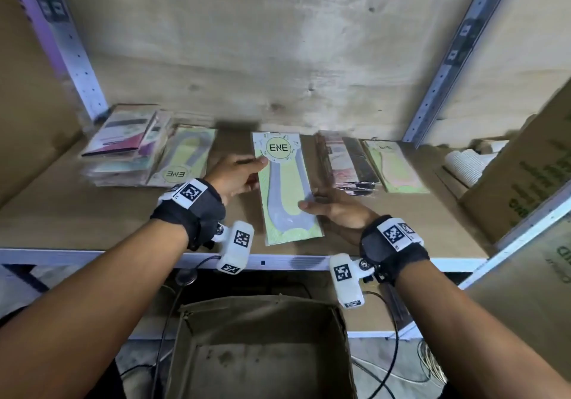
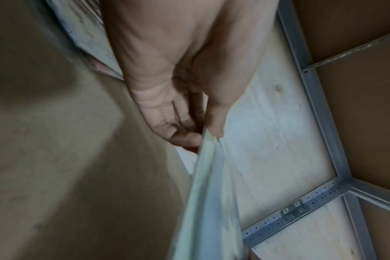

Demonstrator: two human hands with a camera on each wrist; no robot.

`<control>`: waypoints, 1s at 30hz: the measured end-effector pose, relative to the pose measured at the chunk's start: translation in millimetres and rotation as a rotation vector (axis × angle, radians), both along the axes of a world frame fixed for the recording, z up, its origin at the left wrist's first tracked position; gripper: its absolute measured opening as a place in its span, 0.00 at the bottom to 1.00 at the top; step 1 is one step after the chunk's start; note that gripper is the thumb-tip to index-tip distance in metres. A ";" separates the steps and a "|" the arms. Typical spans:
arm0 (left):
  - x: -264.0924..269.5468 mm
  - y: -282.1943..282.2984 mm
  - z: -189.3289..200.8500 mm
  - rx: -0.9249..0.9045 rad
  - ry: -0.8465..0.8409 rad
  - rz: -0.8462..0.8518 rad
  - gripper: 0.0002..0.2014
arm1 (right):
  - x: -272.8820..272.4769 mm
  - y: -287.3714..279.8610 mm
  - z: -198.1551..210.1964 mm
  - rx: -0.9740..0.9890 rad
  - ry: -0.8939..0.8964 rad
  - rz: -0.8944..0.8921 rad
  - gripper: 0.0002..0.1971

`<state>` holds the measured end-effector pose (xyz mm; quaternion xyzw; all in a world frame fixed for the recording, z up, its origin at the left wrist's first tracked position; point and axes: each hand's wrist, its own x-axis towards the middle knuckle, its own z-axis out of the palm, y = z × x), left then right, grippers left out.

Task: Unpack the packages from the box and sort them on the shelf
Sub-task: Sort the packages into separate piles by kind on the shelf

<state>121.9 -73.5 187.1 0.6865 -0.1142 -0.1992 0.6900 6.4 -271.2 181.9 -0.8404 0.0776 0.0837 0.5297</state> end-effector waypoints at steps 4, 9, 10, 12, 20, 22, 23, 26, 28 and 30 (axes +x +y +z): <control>12.7 -3.0 -3.6 0.037 0.029 0.099 0.14 | 0.7 -4.1 1.2 0.026 0.012 0.035 0.06; 34.1 9.2 -2.3 0.088 -0.008 0.145 0.12 | -1.1 -1.1 -1.9 -0.036 0.029 0.143 0.05; 36.2 11.6 -3.4 0.142 -0.034 0.138 0.13 | -1.6 1.6 -2.7 -0.022 0.034 0.146 0.09; 38.4 15.1 -4.7 0.212 -0.092 0.126 0.12 | -2.7 4.1 -4.2 0.010 0.036 0.145 0.19; 43.4 22.5 -7.3 0.190 -0.039 0.176 0.15 | -0.9 1.5 -4.2 0.083 0.080 0.083 0.11; 42.4 25.1 -6.8 0.174 -0.001 0.219 0.13 | -2.0 -0.6 -5.5 0.208 0.125 0.073 0.06; 41.6 25.8 -6.0 0.155 0.014 0.234 0.12 | -2.5 -2.6 -5.8 0.256 0.136 0.076 0.05; 37.5 25.7 -3.8 0.050 0.104 0.250 0.16 | -2.4 -5.6 -5.1 0.310 0.109 0.075 0.05; 31.3 22.8 -2.1 0.006 0.190 0.214 0.17 | -1.2 -5.6 -4.3 0.323 0.073 0.037 0.12; 23.9 19.1 -3.3 -0.003 0.240 0.131 0.18 | -1.5 -5.3 -4.6 0.337 0.034 -0.002 0.12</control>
